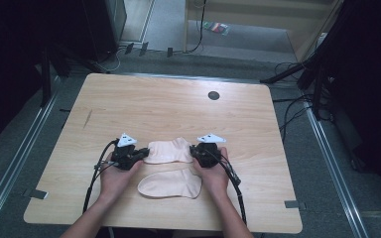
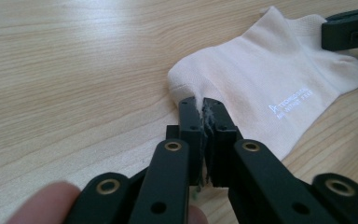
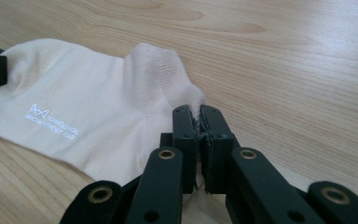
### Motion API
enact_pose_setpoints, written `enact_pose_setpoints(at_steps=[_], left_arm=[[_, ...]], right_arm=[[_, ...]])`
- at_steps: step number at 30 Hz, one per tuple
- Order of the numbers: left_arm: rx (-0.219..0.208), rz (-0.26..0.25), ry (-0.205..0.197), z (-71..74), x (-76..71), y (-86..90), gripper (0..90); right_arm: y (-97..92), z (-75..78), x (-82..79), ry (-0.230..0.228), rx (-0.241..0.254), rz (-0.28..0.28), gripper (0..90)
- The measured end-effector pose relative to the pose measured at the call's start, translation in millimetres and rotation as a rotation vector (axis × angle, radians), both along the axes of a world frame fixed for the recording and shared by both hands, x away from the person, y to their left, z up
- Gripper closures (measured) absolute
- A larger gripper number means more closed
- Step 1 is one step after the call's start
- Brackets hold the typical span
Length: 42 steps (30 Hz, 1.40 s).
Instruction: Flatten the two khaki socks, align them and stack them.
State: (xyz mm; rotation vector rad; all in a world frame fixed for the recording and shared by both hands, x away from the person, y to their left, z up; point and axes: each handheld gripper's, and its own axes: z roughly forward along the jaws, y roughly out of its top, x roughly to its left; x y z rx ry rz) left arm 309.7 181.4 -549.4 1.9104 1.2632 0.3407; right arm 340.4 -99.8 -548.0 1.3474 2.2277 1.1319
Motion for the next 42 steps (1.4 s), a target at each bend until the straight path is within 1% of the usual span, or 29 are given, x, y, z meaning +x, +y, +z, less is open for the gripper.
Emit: enact_pose_setpoints(at_steps=[2, 4, 6, 7, 8, 9, 10, 11, 12, 13, 14, 17, 20, 21, 23, 24, 27, 29, 31, 33, 35, 37, 39, 40, 41, 42], left_arm=[[0.007, 0.001, 0.001, 1.1, -0.5, 2.7, 89.3], [-0.002, 0.007, -0.009, 3.3, -2.1, 8.0, 89.6], [-0.014, 0.009, -0.027, 7.0, -4.8, 13.7, 89.9], [-0.019, 0.005, -0.034, 9.6, -6.2, 16.7, 90.0], [-0.022, 0.003, -0.044, 11.9, -7.7, 19.2, 90.0], [-0.019, 0.003, -0.049, 14.5, -10.0, 21.3, 90.0], [-0.017, 0.006, -0.06, 16.8, -12.4, 23.8, 90.0], [-0.022, 0.007, -0.069, 19.0, -14.9, 26.6, 90.0], [-0.036, 0.007, -0.07, 21.1, -17.8, 28.7, 90.0], [-0.038, 0.003, -0.078, 23.3, -21.0, 31.0, 90.0], [-0.043, 0.0, -0.083, 25.5, -25.2, 31.8, 90.0], [-0.037, -0.014, -0.113, 32.1, -38.9, 31.6, 90.0], [-0.036, -0.034, -0.131, 39.6, -54.4, 32.1, 90.0], [-0.034, -0.042, -0.134, 40.7, -57.8, 32.5, 90.0], [-0.044, -0.056, -0.136, 42.2, -67.6, 32.3, 90.0], [-0.043, -0.063, -0.138, 42.9, -72.4, 31.8, 90.0], [-0.062, -0.078, -0.156, 46.4, -87.4, 30.1, 90.0], [-0.065, -0.095, -0.17, 48.0, -96.5, 26.6, 90.0], [-0.042, -0.111, -0.183, 47.3, -104.2, 21.8, 90.0], [-0.023, -0.131, -0.183, 44.0, -108.7, 17.2, 89.9], [0.007, -0.137, -0.182, 39.4, -109.9, 14.3, 89.6], [0.007, -0.154, -0.168, 35.5, -109.9, 13.1, 89.4], [0.038, -0.178, -0.17, 32.7, -111.3, 10.6, 88.6], [0.047, -0.199, -0.165, 31.0, -111.6, 9.5, 87.4], [0.056, -0.21, -0.159, 28.9, -112.0, 8.2, 82.5], [0.059, -0.212, -0.166, 26.4, -112.6, 7.2, 75.5]], right_arm=[[-2.0, 1.1, 0.0, 0.01, 0.017, -0.011, 87.3], [-5.8, 3.8, -1.0, 0.003, 0.03, -0.014, 87.7], [-9.2, 8.5, -3.2, 0.009, 0.051, -0.011, 88.0], [-10.6, 10.9, -4.4, 0.004, 0.053, -0.011, 88.2], [-12.1, 13.6, -5.5, 0.004, 0.058, -0.003, 88.4], [-13.3, 16.2, -6.7, 0.015, 0.076, 0.005, 88.5], [-14.6, 18.9, -8.0, 0.02, 0.081, 0.009, 88.6], [-15.8, 21.6, -9.8, 0.015, 0.083, 0.01, 88.7], [-17.0, 24.8, -12.2, 0.013, 0.093, 0.01, 88.8], [-18.1, 28.1, -14.8, 0.008, 0.098, 0.018, 88.8], [-18.5, 31.4, -18.2, -0.001, 0.099, 0.018, 88.8], [-19.1, 40.4, -29.2, -0.025, 0.094, 0.033, 88.8], [-22.6, 44.4, -38.9, -0.032, 0.085, 0.045, 88.8], [-25.3, 45.4, -43.8, -0.029, 0.09, 0.049, 88.8], [-28.7, 46.2, -51.8, -0.017, 0.104, 0.054, 88.8], [-30.0, 46.6, -56.6, -0.019, 0.1, 0.06, 88.8], [-31.7, 48.1, -71.4, -0.008, 0.099, 0.078, 88.7], [-33.0, 48.3, -79.4, -0.011, 0.095, 0.09, 88.6], [-34.4, 46.9, -85.4, -0.004, 0.092, 0.099, 88.5], [-35.6, 43.3, -89.8, 0.014, 0.093, 0.106, 88.3], [-37.4, 39.2, -93.4, 0.021, 0.098, 0.108, 88.2], [-37.9, 34.5, -95.1, 0.033, 0.095, 0.111, 88.1], [-36.0, 30.7, -96.9, 0.038, 0.085, 0.117, 88.0], [-34.7, 29.5, -97.6, 0.042, 0.085, 0.125, 87.8], [-33.0, 28.7, -98.1, 0.041, 0.08, 0.134, 87.0], [-30.8, 27.2, -98.1, 0.038, 0.058, 0.144, 85.4]])
